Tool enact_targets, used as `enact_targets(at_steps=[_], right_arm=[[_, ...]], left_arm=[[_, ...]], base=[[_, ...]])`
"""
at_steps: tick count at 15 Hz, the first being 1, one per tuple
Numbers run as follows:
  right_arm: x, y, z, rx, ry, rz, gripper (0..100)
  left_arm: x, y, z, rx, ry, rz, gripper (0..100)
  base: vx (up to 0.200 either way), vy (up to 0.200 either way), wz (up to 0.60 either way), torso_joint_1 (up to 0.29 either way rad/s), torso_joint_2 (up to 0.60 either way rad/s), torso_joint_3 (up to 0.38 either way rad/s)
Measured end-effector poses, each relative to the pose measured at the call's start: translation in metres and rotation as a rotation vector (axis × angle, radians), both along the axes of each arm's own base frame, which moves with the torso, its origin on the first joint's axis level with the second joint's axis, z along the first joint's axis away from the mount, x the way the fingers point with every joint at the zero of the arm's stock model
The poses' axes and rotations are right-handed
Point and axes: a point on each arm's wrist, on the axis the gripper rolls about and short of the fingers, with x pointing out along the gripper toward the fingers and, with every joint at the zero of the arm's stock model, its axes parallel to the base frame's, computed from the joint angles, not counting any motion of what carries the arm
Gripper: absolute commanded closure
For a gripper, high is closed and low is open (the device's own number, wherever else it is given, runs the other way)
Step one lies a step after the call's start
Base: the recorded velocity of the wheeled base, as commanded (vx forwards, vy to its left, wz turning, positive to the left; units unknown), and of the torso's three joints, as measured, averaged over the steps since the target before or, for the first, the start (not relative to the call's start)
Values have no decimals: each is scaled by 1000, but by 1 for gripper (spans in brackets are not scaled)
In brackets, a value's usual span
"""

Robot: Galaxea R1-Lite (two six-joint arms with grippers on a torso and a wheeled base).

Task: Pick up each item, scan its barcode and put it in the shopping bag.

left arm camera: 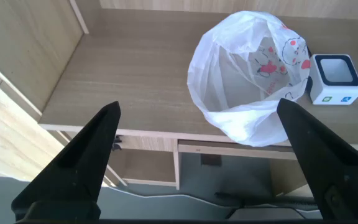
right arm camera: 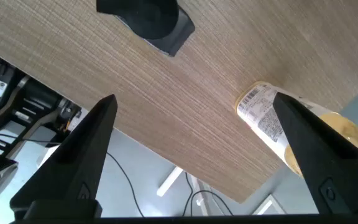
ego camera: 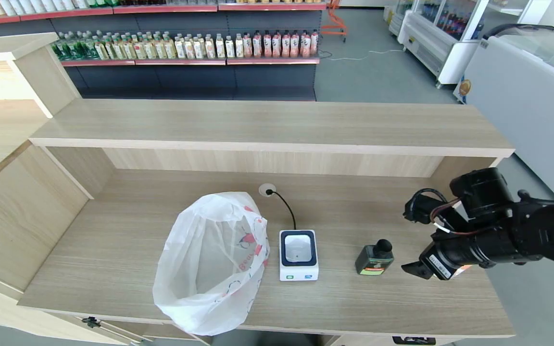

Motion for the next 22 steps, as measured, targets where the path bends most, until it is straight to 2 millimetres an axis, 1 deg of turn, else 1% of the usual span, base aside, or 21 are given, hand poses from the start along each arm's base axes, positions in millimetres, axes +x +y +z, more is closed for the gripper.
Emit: enact_targets(at_steps=[3, 7, 10, 15, 17, 22], right_arm=[[14, 15, -23, -5, 18, 38, 0], [26, 30, -41, 3, -8, 78, 0], [35, 37, -50, 0, -52, 113, 0], [44, 40, -65, -2, -27, 113, 0], [51, 46, -67, 20, -61, 134, 0], [61, 61, -81, 34, -52, 177, 0]], left_arm=[[0, 0, 0, 0, 0, 0, 0], [0, 0, 0, 0, 0, 0, 0], [0, 0, 0, 0, 0, 0, 0], [0, 0, 0, 0, 0, 0, 0], [0, 0, 0, 0, 0, 0, 0], [0, 0, 0, 0, 0, 0, 0]], base=[[0, 0, 0, 0, 0, 0], [0, 0, 0, 0, 0, 0], [0, 0, 0, 0, 0, 0], [0, 0, 0, 0, 0, 0], [0, 0, 0, 0, 0, 0], [0, 0, 0, 0, 0, 0]])
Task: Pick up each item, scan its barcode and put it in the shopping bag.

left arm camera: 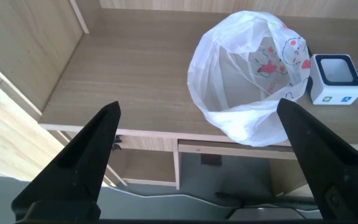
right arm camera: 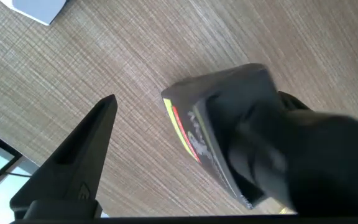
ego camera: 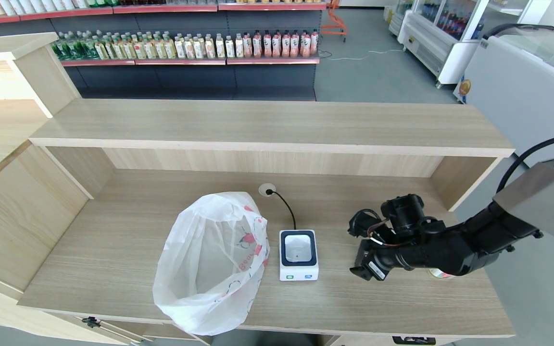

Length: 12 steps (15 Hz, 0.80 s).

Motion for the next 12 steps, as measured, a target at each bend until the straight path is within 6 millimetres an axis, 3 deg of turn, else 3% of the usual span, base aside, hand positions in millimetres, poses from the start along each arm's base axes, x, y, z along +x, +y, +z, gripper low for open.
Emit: enact_targets(at_steps=[5, 8, 12], right_arm=[[4, 11, -8, 8, -11, 21, 0], [2, 13, -3, 21, -27, 21, 0], [-10, 8, 2, 19, -23, 23, 0]], left_arm=[[0, 0, 0, 1, 0, 0, 0], [0, 0, 0, 0, 0, 0, 0], [0, 0, 0, 0, 0, 0, 0]], base=[[0, 0, 0, 0, 0, 0], [0, 0, 0, 0, 0, 0], [0, 0, 0, 0, 0, 0]])
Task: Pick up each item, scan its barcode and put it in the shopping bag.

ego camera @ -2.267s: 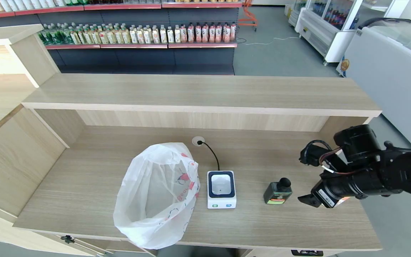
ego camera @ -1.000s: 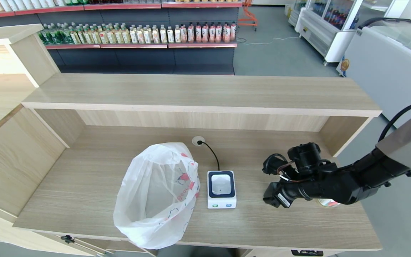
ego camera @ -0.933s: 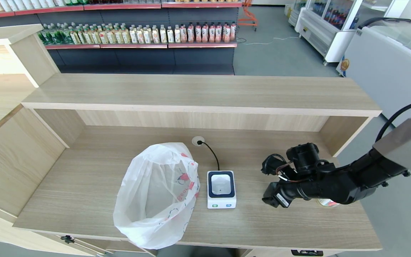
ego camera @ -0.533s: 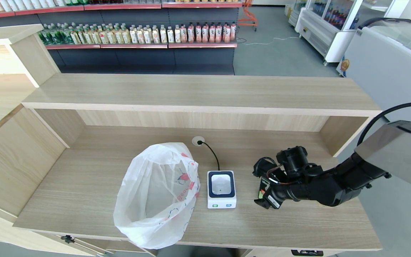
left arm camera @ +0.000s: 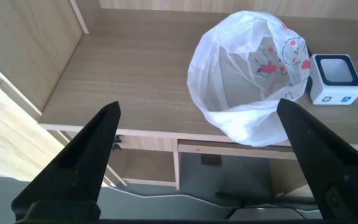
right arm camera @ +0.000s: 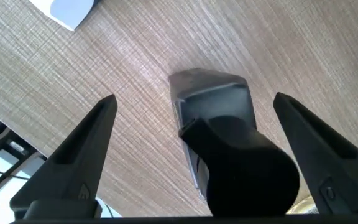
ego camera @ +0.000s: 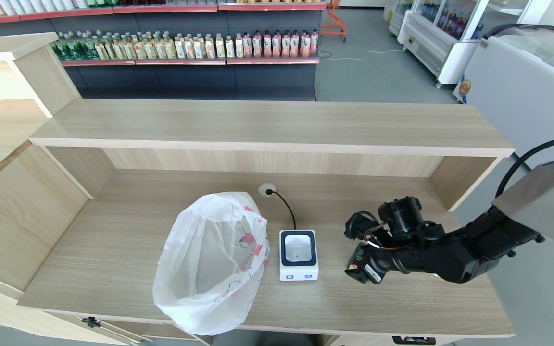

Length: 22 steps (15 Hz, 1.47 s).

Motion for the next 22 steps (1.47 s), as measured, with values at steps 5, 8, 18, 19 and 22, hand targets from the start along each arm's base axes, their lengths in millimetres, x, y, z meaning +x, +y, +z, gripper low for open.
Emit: enact_targets(at_steps=[5, 8, 18, 19, 22], right_arm=[[-9, -4, -2, 10, 20, 13, 100], [-7, -6, -1, 10, 10, 8, 100], [-22, -30, 36, 50, -74, -66, 100], [-26, -34, 44, 61, -91, -76, 100], [-30, -38, 64, 81, -164, -87, 100]], left_arm=[[0, 0, 0, 0, 0, 0, 0], [0, 0, 0, 0, 0, 0, 0], [0, 0, 0, 0, 0, 0, 0], [0, 0, 0, 1, 0, 0, 0], [0, 0, 0, 0, 0, 0, 0]], base=[[0, 0, 0, 0, 0, 0], [0, 0, 0, 0, 0, 0], [0, 0, 0, 0, 0, 0], [0, 0, 0, 0, 0, 0], [0, 0, 0, 0, 0, 0]])
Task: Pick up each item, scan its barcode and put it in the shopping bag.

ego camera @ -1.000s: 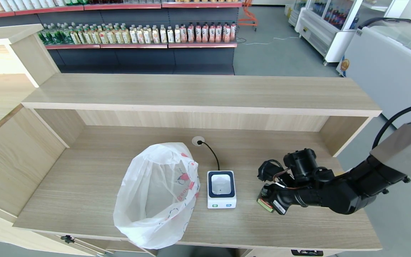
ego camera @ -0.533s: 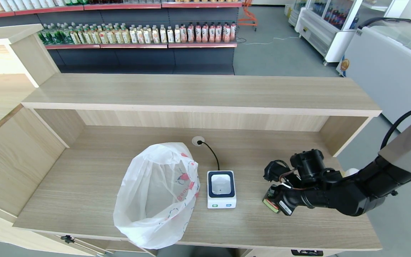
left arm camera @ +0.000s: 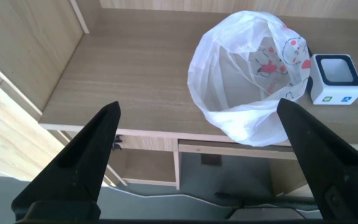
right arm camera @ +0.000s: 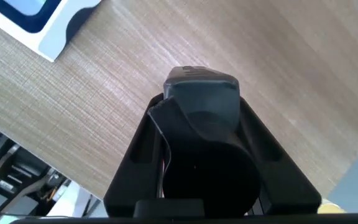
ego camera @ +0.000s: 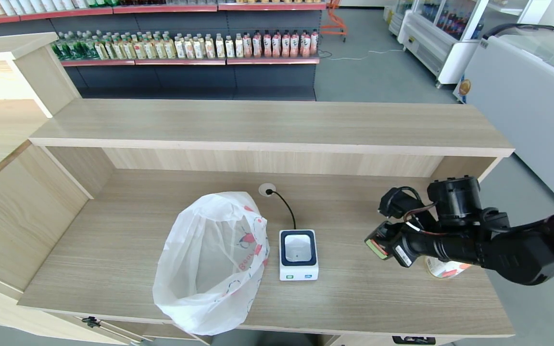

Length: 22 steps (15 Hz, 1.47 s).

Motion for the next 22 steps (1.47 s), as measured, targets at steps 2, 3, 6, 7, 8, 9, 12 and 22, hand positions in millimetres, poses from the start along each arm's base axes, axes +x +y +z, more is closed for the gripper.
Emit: enact_targets(at_steps=[2, 3, 6, 7, 8, 9, 12, 22], right_arm=[[-1, -4, 18, 10, -67, -39, 100], [-1, -7, 31, 37, -110, -77, 100], [-15, -15, 72, 119, -229, -127, 100], [-23, -18, 86, 111, -282, -116, 100], [-32, -20, 96, 59, -352, -82, 100], [-41, -22, 103, -14, -432, -30, 100], [-64, -22, 112, -91, -605, 302, 100], [-59, -30, 56, -704, -1256, 1340, 100]], left_arm=[[0, 0, 0, 0, 0, 0, 0], [0, 0, 0, 0, 0, 0, 0], [0, 0, 0, 0, 0, 0, 0], [0, 0, 0, 0, 0, 0, 0], [0, 0, 0, 0, 0, 0, 0], [0, 0, 0, 0, 0, 0, 0], [0, 0, 0, 0, 0, 0, 0], [0, 0, 0, 0, 0, 0, 0]], base=[[0, 0, 0, 0, 0, 0], [0, 0, 0, 0, 0, 0], [0, 0, 0, 0, 0, 0], [0, 0, 0, 0, 0, 0], [0, 0, 0, 0, 0, 0], [0, 0, 0, 0, 0, 0], [0, 0, 0, 0, 0, 0], [0, 0, 0, 0, 0, 0]])
